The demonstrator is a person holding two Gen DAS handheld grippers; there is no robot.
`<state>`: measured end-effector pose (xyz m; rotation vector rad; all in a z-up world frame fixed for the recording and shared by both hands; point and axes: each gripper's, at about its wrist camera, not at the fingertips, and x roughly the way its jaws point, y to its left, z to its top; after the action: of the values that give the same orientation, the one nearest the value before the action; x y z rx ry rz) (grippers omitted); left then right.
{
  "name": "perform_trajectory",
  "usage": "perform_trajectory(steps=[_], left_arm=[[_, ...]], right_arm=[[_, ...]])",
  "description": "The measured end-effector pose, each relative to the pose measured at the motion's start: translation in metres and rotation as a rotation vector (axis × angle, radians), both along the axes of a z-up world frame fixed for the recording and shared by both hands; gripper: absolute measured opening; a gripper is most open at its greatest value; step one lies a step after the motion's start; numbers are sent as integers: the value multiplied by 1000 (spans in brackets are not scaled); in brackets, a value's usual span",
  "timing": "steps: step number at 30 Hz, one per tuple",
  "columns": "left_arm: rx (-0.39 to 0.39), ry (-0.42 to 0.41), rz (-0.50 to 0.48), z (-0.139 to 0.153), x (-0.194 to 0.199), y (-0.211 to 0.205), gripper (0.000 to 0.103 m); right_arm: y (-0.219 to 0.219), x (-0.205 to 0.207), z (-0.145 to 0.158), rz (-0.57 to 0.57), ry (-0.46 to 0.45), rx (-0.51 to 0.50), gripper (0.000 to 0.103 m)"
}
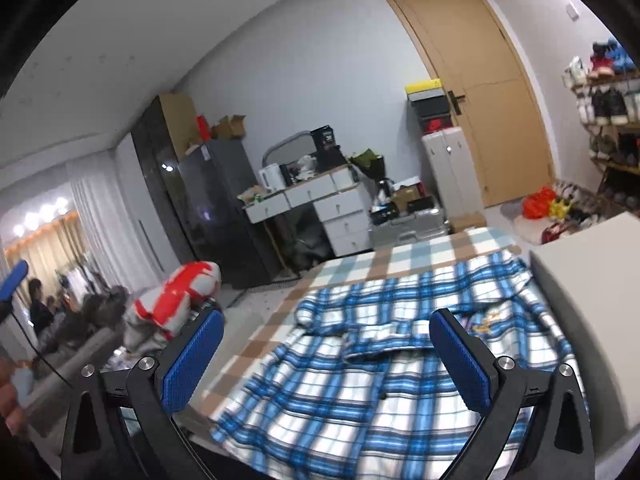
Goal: Fold large clothes
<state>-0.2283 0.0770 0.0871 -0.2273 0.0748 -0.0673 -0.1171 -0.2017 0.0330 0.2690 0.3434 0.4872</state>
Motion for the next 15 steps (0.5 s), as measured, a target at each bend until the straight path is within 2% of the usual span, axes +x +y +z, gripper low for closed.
perform_trajectory(steps=[3,8,10,15], left_arm=[[9,38,85,-32,32,3,102],[57,98,179,-101,116,19,102],[76,142,168,-120,152,24,102],[108,321,62,-153,231,27,102]], right_arm=[[4,4,-12,-26,-6,-48,103],[15,18,-38,-91,-50,-183,103],[21,29,-49,-94,-64,-240,103],[27,67,-64,-68,6,-298,103]])
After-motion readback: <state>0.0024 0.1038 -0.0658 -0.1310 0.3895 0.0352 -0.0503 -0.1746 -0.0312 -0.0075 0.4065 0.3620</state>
